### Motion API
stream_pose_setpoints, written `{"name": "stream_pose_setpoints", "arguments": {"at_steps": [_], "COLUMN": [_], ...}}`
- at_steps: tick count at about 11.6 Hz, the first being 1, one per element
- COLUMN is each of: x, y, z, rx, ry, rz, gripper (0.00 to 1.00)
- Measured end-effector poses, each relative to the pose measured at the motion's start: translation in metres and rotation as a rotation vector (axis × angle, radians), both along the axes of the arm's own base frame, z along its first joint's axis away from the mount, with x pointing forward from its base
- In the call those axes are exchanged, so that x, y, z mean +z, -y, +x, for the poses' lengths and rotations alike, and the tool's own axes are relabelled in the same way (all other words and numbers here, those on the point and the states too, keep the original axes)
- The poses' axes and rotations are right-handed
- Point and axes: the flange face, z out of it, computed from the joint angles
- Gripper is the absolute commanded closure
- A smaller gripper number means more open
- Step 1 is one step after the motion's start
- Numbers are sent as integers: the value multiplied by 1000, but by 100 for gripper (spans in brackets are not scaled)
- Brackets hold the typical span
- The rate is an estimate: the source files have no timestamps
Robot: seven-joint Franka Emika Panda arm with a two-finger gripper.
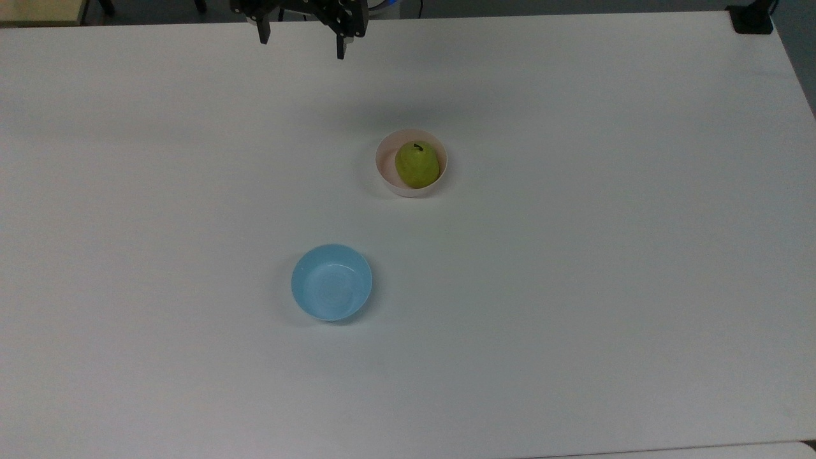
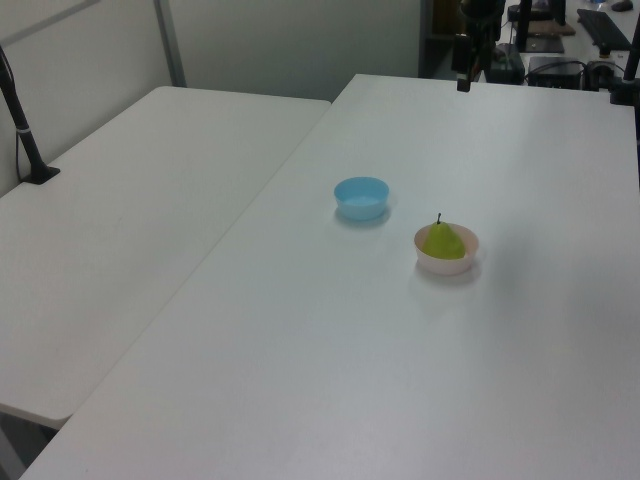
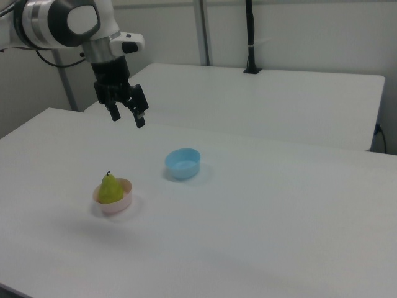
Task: Pick up a pear from the bowl
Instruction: 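Move the open gripper over the green pear in the pink bowl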
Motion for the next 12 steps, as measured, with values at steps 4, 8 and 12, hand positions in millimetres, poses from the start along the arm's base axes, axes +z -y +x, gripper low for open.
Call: {"name": "stream_pose_setpoints", "arguments": {"at_steps": [4, 8, 12], "x": [0, -1, -4], "y": [2, 1, -27], "z": [0, 0, 0], "rx": [6, 21, 132], "ry": [-1, -5, -15], "rz": [0, -1, 48], "gripper": [0, 0, 0]}}
